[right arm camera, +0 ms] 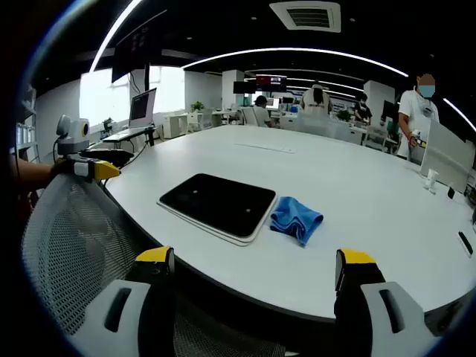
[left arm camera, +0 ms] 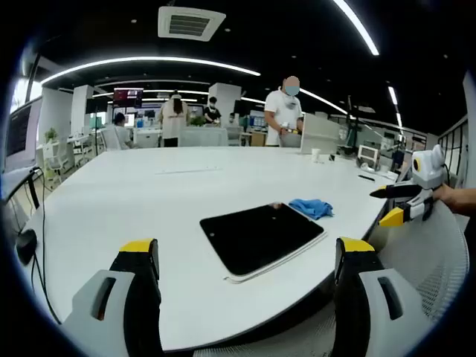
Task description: Wipe the mirror surface with the cleaning cloth until all visible marks leave the cleaned area.
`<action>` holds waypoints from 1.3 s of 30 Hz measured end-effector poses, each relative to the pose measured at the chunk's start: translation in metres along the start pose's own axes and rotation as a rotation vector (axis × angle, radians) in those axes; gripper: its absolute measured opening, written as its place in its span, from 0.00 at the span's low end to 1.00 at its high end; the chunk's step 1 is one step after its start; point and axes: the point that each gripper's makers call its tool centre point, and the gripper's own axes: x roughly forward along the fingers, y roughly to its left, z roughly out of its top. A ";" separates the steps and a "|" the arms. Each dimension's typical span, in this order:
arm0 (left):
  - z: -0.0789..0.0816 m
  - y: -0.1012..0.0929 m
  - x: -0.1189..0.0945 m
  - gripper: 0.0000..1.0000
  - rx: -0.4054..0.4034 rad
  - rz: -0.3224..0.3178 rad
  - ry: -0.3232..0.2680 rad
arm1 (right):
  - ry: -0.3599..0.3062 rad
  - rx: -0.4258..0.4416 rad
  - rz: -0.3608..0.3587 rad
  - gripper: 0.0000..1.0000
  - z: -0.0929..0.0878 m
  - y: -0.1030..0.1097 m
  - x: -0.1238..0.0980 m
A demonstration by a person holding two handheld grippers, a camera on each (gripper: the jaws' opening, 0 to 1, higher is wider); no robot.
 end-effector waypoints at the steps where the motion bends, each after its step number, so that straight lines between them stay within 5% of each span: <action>1: 0.000 0.000 0.000 0.97 -0.001 0.002 0.000 | 0.001 0.001 -0.001 0.88 0.000 0.000 0.000; 39: 0.003 0.001 -0.001 0.95 -0.022 0.002 -0.027 | 0.002 0.022 -0.032 0.85 -0.003 -0.008 0.000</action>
